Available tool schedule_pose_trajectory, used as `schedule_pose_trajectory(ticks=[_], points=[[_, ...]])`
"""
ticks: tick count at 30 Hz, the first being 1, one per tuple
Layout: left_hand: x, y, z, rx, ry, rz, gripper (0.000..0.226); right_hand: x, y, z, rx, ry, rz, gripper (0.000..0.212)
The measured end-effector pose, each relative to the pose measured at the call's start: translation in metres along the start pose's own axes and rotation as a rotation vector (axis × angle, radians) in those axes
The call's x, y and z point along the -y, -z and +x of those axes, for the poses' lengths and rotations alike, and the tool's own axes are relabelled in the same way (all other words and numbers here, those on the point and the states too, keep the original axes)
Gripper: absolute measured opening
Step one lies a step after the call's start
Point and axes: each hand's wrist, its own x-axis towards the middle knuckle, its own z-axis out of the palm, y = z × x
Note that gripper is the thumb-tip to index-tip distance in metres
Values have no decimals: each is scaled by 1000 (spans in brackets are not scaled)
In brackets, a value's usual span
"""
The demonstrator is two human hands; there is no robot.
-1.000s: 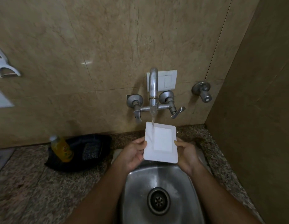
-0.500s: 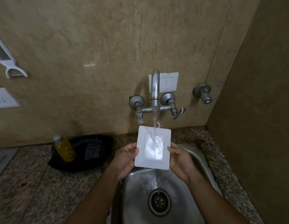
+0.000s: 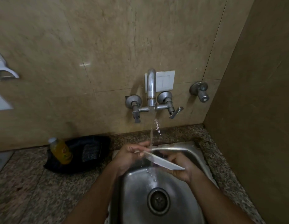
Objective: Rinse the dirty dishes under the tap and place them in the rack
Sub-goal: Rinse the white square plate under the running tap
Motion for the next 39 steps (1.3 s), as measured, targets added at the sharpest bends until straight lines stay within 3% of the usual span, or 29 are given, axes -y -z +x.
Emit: schedule_pose_trajectory(ticks=[4,6,8,13,15,18,21,23,27,34,39], points=[[8,6,1,-141,161,-280,36,-6,-15,6,-166,256,-357,59],[12,-1,-3,-134,273,-229,31,-8,-19,8,-204,345,-411,68],[14,-7,-4,-122,278,-119,33,-9,-28,4,-193,455,-452,69],[11,-13,-1,-190,226,-23,22,5,-31,0,-186,574,-477,54],[13,-13,-1,-173,224,8,23,15,-28,1,-209,687,-450,36],[16,-14,-5,-132,237,40,25,41,-31,-8,-273,833,-442,27],[19,-14,-5,-97,235,41,27,71,-43,-19,-291,857,-585,24],[16,-17,-1,-100,201,6,29,83,-49,-18,-409,844,-681,17],[-3,-26,8,-125,112,-72,31,92,-50,-10,-609,936,-789,23],[-12,-30,12,-176,9,-57,36,91,-49,-1,-729,1134,-1131,13],[-11,-29,-1,-219,-21,13,37,91,-46,-14,-669,1077,-1284,14]])
